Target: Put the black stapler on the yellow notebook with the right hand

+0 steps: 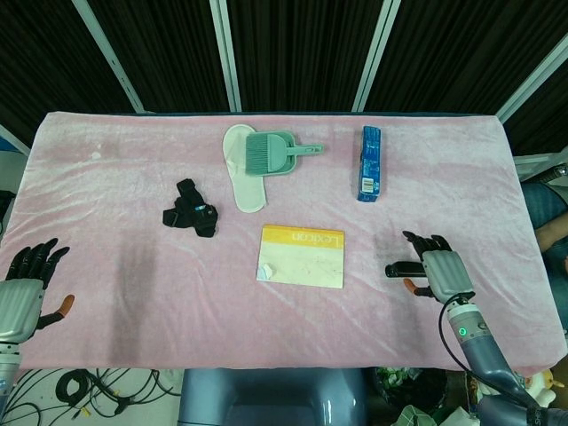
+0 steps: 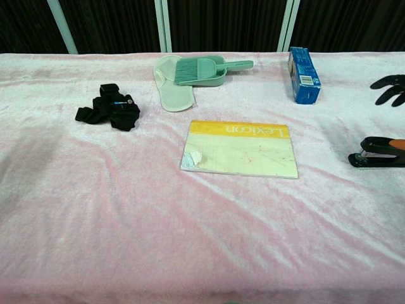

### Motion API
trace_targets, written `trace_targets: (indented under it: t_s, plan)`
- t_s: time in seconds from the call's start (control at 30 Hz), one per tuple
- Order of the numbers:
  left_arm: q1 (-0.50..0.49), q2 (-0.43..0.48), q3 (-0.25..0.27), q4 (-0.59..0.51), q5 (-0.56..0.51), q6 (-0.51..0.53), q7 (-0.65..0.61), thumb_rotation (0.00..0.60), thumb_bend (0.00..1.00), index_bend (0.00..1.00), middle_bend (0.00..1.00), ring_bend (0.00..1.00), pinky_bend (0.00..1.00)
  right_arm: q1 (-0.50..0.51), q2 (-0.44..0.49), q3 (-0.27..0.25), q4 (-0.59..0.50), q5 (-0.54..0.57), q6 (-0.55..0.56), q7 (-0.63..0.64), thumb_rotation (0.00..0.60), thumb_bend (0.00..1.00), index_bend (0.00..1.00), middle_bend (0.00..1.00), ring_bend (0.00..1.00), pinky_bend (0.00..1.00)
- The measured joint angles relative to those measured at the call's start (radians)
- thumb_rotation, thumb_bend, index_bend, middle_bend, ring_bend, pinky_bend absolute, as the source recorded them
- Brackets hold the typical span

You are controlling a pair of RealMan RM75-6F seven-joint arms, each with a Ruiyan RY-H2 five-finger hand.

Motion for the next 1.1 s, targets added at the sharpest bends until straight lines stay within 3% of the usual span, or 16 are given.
trace_targets:
  t_s: [0.23,0.5,0.63,1.1]
  plan:
    - [0.000,0.000,-0.001,0.000,-0.003,-0.001,0.000,0.600,0.33,0.12,0.01,0.00,0.01,-0.013,-0.080,-0.013,0.156,-0.033,-0.022,0.095,0.600,0.20,0.23,0.26,0.29,0.11]
    - [0.000,-0.001,-0.002,0.001,-0.004,0.000,0.000,0.600,0.33,0.12,0.01,0.00,0.01,-0.017,-0.119,-0.012,0.239,-0.053,-0.044,0.160,0.600,0.21,0.30,0.32,0.33,0.15]
    - [0.000,-0.001,-0.003,0.001,-0.006,0.000,0.001,0.600,0.33,0.12,0.01,0.00,0.01,-0.018,-0.137,-0.011,0.272,-0.080,-0.046,0.191,0.600,0.24,0.35,0.39,0.37,0.18]
    - [0.000,-0.004,-0.005,-0.001,-0.012,0.001,0.013,0.600,0.33,0.12,0.01,0.00,0.01,-0.018,-0.151,-0.010,0.319,-0.120,-0.059,0.236,0.600,0.36,0.48,0.46,0.43,0.22]
